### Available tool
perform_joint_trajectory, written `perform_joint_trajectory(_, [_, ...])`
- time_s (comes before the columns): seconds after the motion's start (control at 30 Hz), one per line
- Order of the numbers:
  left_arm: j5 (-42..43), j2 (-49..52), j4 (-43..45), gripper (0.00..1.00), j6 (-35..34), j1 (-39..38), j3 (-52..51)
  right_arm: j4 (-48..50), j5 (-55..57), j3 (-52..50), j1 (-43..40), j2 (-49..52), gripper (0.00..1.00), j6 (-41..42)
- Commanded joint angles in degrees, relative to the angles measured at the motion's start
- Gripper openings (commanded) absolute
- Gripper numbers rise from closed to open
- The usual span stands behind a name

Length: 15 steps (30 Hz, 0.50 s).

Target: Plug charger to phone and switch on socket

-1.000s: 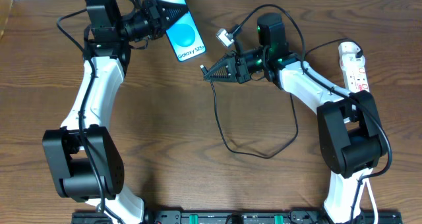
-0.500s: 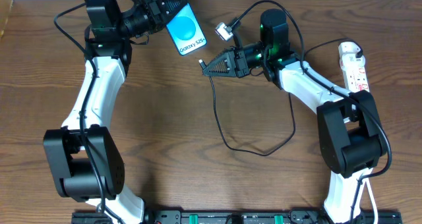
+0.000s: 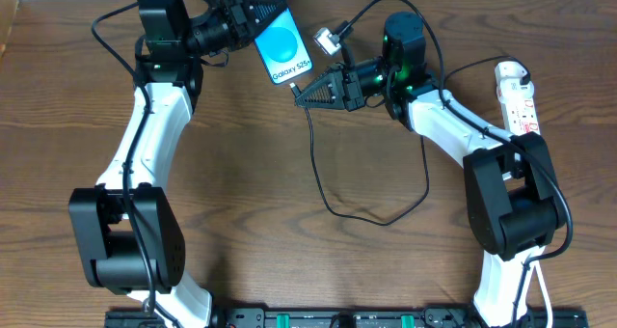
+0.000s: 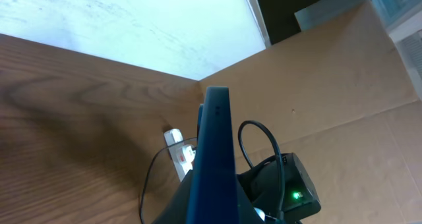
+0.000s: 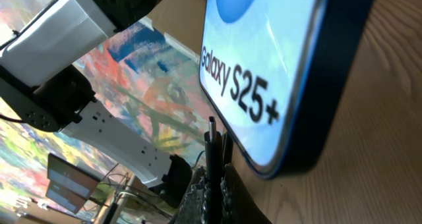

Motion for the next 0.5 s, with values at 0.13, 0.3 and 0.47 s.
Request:
perform_joint_trajectory(0.13, [1.57, -1.73, 0.52, 0.07, -0.46, 0.24, 0.66, 0.35, 0.74, 0.48, 0.04, 0.13, 0.01, 0.48])
perform_joint_trajectory(0.3, [3.89, -1.7, 0.52, 0.07, -0.24, 0.24, 0.66, 0.33, 1.38, 0.48, -0.46, 0.13, 0.01, 0.48])
perform_joint_trajectory(0.47, [4.39, -1.7, 0.52, 0.07, -0.24, 0.24, 0.66, 0.33, 1.38, 0.48, -0.7, 0.13, 0.01, 0.5])
